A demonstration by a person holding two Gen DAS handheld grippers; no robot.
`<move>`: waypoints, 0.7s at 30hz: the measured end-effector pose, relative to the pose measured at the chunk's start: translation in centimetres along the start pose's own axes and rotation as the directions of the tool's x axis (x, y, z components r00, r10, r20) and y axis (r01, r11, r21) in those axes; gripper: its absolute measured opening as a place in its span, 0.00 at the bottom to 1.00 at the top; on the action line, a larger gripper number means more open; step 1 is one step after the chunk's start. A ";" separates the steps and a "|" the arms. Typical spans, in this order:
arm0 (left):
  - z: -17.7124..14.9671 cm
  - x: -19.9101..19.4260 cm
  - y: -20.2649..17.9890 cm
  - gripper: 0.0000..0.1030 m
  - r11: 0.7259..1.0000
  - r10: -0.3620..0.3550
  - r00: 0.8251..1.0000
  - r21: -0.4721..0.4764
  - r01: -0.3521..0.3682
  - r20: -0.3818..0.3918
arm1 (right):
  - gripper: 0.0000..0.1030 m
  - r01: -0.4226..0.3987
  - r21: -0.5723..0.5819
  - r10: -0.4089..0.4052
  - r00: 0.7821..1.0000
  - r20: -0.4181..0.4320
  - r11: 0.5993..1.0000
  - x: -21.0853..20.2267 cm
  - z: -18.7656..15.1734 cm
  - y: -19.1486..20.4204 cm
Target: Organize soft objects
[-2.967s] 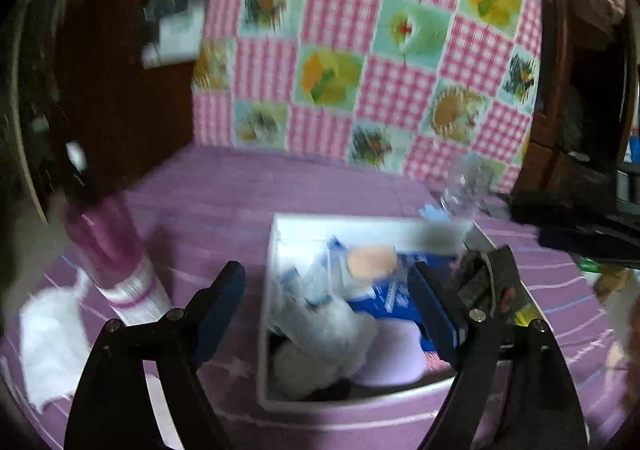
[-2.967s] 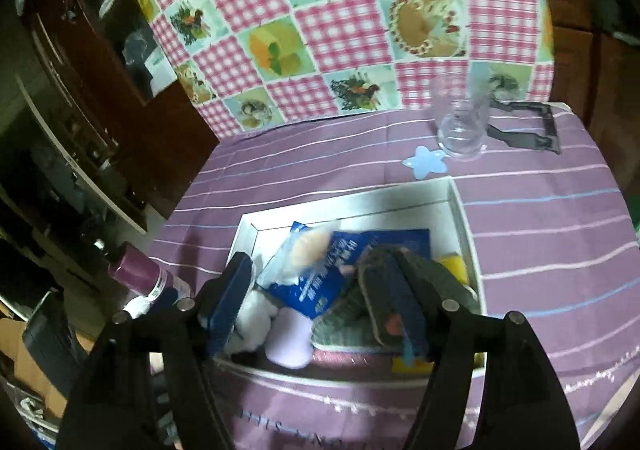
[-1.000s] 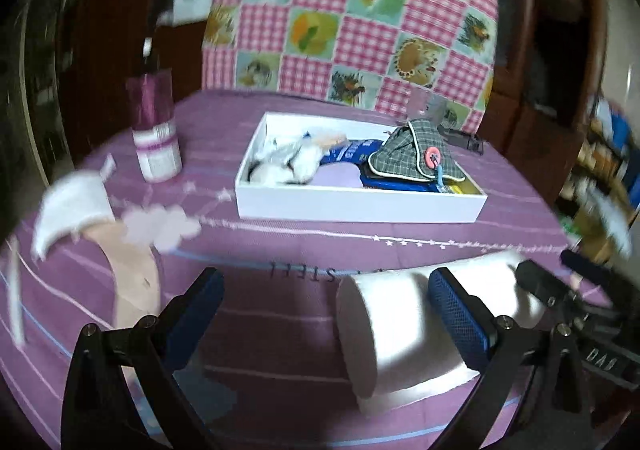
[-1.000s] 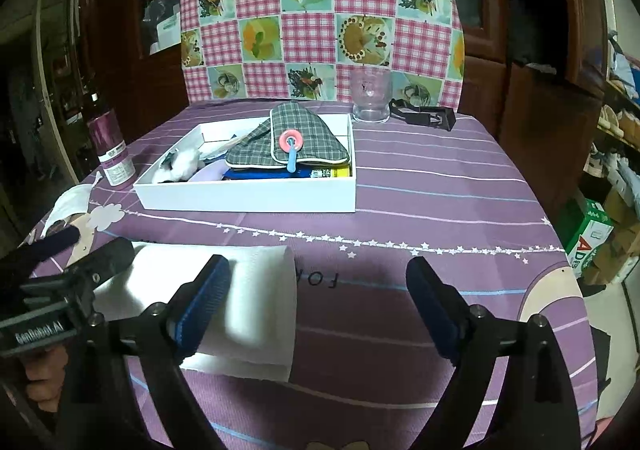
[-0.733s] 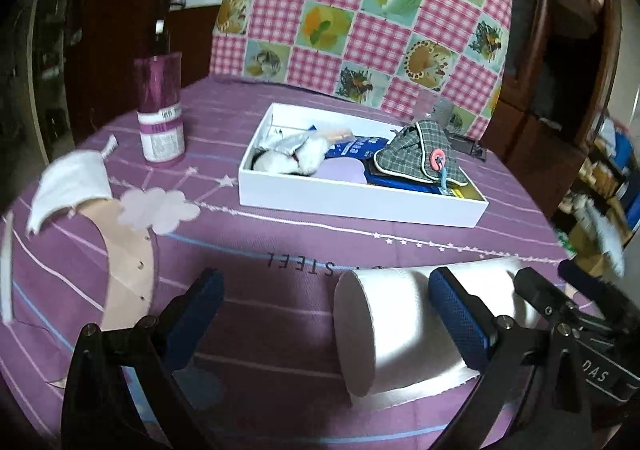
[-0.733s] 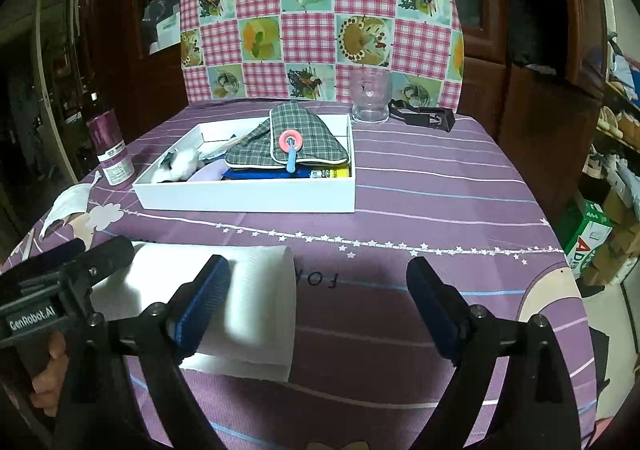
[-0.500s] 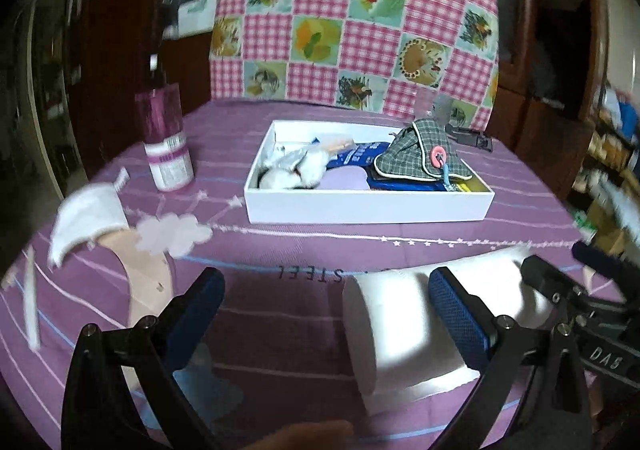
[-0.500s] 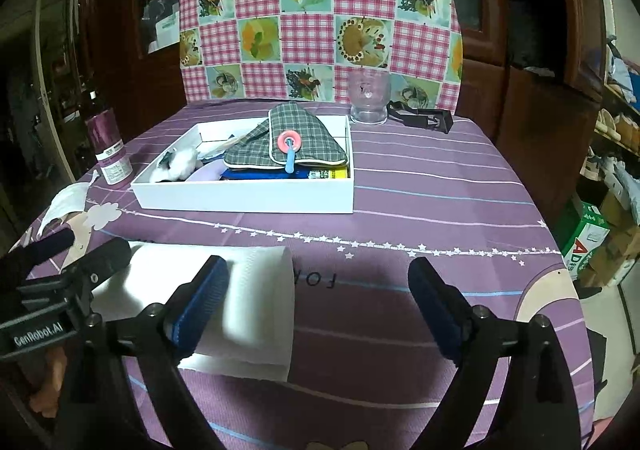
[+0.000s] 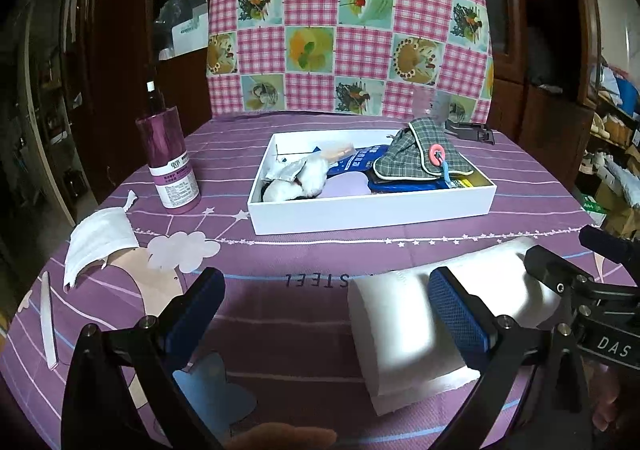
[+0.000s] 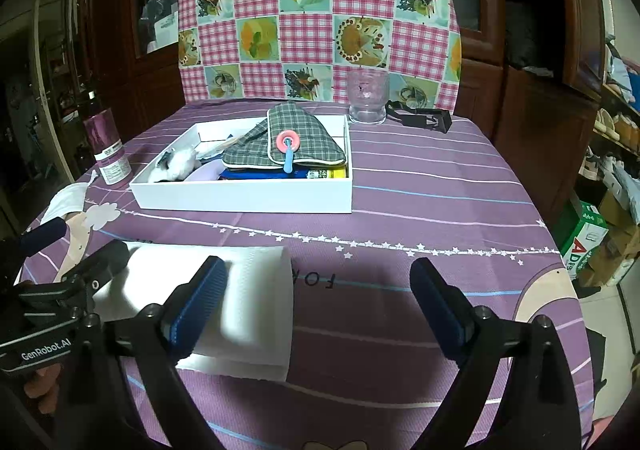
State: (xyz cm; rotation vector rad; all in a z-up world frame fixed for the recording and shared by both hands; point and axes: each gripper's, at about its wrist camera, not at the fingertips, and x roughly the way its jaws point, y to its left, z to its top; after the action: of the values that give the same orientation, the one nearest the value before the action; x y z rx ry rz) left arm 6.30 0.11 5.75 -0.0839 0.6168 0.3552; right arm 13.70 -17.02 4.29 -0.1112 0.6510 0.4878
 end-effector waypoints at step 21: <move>0.0 0.0 0.0 1.00 1.000 -0.003 1.000 -0.002 0.003 -0.001 | 0.91 0.000 -0.001 0.000 1.000 0.000 1.000 0.0 0.0 0.0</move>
State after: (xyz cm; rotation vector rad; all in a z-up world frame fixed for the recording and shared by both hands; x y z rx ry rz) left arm 6.24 0.12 5.75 -0.0863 0.6172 0.3532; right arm 13.73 -17.02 4.26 -0.1121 0.6510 0.4882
